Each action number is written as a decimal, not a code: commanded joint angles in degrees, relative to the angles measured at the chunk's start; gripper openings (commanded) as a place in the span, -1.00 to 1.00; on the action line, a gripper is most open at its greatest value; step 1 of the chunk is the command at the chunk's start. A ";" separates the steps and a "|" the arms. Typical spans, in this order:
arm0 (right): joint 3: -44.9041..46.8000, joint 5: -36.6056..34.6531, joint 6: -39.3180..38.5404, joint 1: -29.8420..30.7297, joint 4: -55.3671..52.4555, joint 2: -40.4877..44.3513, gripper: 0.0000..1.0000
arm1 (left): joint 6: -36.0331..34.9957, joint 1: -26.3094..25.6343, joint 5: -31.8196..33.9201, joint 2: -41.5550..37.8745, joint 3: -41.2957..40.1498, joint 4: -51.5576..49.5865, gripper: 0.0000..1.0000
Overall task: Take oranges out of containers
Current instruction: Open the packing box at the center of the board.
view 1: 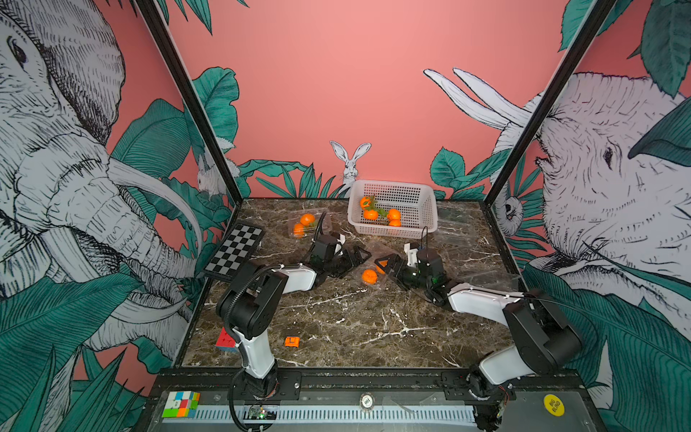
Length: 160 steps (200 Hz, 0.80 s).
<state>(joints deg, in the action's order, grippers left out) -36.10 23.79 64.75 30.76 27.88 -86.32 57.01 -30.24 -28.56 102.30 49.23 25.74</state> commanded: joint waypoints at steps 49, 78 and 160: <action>0.02 0.16 3.20 1.23 6.61 -2.00 0.98 | 1.80 -1.29 -0.62 -0.77 -0.84 2.94 0.99; 0.66 -0.08 6.28 1.64 10.26 -2.88 0.97 | 2.96 -1.88 -0.45 -0.47 -1.31 4.56 0.98; 3.27 -2.76 16.82 3.42 22.92 -7.30 0.69 | 7.66 -2.64 0.36 0.38 -1.80 8.88 0.98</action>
<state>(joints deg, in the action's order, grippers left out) -34.20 22.65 77.34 33.19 43.75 -92.82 62.06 -32.10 -27.79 103.13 48.21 30.83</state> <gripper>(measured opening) 0.870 0.991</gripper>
